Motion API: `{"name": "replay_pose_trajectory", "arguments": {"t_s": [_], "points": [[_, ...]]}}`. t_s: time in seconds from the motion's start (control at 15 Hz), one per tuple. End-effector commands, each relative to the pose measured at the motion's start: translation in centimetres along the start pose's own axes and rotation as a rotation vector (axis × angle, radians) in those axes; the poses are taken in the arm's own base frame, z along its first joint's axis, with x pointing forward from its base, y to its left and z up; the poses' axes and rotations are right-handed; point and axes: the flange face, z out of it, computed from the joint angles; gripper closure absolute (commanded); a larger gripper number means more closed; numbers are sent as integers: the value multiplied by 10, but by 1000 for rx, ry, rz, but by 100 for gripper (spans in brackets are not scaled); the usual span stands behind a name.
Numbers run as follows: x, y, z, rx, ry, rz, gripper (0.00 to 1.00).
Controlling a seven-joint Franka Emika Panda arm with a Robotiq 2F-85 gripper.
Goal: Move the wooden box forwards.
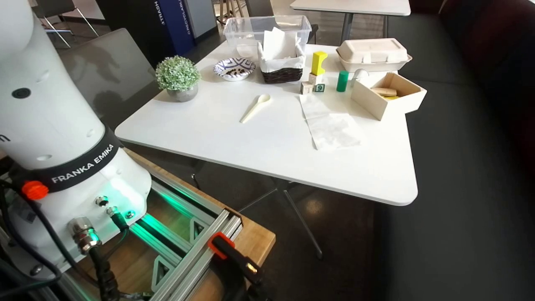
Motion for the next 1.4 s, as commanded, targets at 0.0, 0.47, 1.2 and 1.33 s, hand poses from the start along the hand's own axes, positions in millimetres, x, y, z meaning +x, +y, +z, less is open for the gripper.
{"name": "replay_pose_trajectory", "arguments": {"t_s": [0.0,0.47,1.2,1.33], "points": [[44,28,5,-38,-18,103,0],[110,73,18,-34,-88,378,0],[159,109,53,-104,8,925,0],[155,111,48,-95,-15,876,0]]}}
